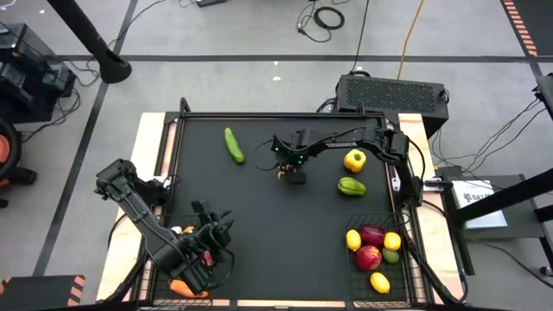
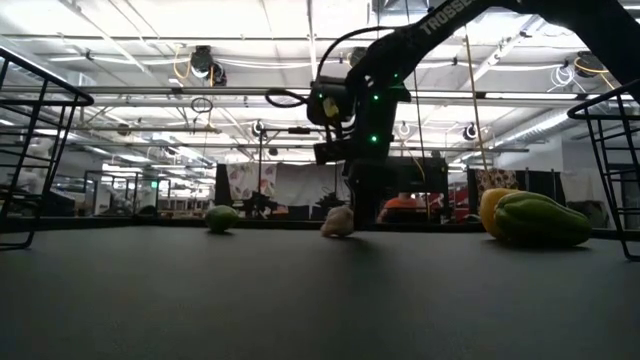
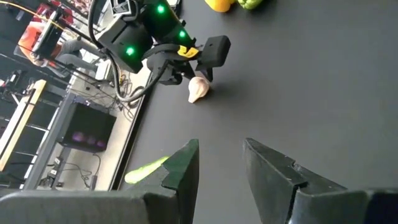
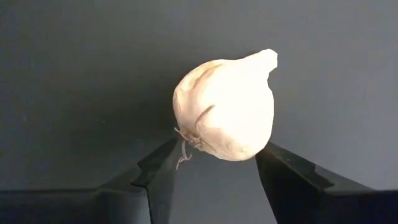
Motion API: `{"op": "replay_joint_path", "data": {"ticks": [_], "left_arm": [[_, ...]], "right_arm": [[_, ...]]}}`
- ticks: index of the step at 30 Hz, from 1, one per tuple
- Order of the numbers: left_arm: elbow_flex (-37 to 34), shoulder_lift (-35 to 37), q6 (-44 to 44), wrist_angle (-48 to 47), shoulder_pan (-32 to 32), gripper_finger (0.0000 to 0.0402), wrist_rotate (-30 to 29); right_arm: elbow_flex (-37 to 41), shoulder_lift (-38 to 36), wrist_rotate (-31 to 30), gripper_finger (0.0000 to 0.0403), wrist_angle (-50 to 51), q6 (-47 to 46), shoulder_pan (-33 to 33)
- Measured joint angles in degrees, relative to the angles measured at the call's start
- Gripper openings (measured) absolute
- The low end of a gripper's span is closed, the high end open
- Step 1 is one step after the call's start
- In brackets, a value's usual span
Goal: Sort produce into baskets
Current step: Put the garlic into the the basket on the bottom left, then put the garlic into the bottom left basket
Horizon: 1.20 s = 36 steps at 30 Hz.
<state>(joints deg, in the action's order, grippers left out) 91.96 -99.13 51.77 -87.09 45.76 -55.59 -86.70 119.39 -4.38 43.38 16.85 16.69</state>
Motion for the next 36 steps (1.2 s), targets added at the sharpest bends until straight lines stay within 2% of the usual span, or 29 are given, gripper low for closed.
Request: {"op": "replay_joint_path", "data": {"ticks": [4,13,17,22,36], "left_arm": [[0.0,0.0,0.0,0.0,0.0,0.0132,0.0],[0.0,0.0,0.1,0.0,0.0,0.0132,0.0],[0.0,0.0,0.1,0.0,0.0,0.0132,0.0],[0.0,0.0,0.2,0.0,0.0,0.0132,0.0],[0.0,0.0,0.1,0.0,0.0,0.0132,0.0]], "right_arm": [[0.0,0.0,0.0,0.0214,-1.5,-2.8,0.1],[0.0,0.0,0.0,0.0339,-5.7,-4.4,0.5],[0.0,0.0,0.0,0.0359,-8.2,-4.4,0.5],[0.0,0.3,0.0,0.0345,-8.7,-5.0,1.0],[0.0,1.1,0.0,0.0252,-7.5,-5.6,1.3]]}}
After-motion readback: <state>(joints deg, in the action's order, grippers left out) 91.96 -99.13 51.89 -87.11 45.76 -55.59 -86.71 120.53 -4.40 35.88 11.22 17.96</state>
